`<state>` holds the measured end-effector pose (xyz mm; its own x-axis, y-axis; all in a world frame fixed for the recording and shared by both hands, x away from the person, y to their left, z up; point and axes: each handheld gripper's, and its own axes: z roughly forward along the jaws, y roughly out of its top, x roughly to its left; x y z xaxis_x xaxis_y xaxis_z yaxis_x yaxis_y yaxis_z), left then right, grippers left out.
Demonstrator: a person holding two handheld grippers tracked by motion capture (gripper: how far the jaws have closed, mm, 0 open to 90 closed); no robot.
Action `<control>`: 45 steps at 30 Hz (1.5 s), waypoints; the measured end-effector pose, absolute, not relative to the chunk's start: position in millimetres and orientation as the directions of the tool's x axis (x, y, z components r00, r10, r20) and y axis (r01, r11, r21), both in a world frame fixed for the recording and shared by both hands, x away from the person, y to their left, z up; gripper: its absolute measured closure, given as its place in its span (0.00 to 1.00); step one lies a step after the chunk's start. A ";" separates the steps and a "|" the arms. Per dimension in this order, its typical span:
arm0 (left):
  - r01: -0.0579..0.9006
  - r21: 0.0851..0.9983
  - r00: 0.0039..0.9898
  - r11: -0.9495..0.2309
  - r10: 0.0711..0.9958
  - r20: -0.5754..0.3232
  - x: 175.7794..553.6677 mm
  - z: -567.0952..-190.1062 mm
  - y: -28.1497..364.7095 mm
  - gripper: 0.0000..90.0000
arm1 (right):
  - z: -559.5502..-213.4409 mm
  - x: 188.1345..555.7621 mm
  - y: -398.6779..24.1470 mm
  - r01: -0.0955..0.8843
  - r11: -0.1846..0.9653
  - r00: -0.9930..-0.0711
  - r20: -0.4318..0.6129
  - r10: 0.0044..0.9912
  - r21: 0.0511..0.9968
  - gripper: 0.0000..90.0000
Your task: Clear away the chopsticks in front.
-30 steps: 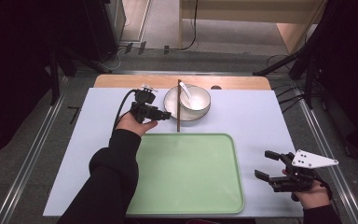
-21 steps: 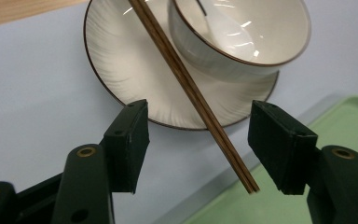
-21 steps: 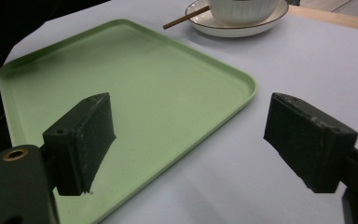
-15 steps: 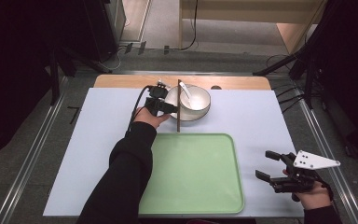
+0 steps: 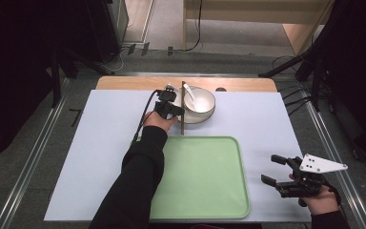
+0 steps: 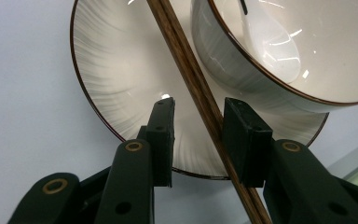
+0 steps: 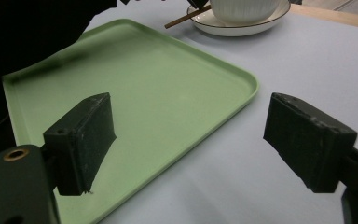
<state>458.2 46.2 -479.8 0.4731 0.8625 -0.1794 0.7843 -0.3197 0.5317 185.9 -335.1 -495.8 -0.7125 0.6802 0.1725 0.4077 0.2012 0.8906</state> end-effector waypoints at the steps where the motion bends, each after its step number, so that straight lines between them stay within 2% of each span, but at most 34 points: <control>1: 0.785 0.531 0.472 -0.319 0.863 -0.179 459.0 -480.9 46.5 0.73 | -495.7 185.6 -334.8 0.407 0.200 -0.713 0.173 0.680 0.891 0.18; 11: 0.817 0.530 0.374 -0.225 0.908 -0.190 467.9 -491.9 42.5 0.89 | -495.3 185.9 -334.2 0.408 0.199 -0.716 0.176 0.676 0.891 0.18; 18: 0.836 0.517 0.335 -0.181 0.916 -0.221 470.8 -493.5 42.4 0.95 | -495.4 186.1 -334.9 0.406 0.200 -0.717 0.175 0.675 0.892 0.18; 30: 0.856 0.502 0.301 -0.124 0.909 -0.289 472.6 -478.7 62.3 0.96 | -495.3 186.0 -334.2 0.407 0.200 -0.717 0.176 0.674 0.892 0.18; 45: 0.850 0.508 0.346 -0.138 0.874 -0.342 442.3 -453.7 110.6 0.96 | -495.0 186.0 -333.1 0.400 0.203 -0.720 0.169 0.673 0.894 0.18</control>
<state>442.3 110.6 -453.7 0.3455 0.8738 -0.3420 0.8504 -0.1375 0.5078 186.0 -333.1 -495.0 -0.7198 0.6734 0.1685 0.3997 0.2035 0.8938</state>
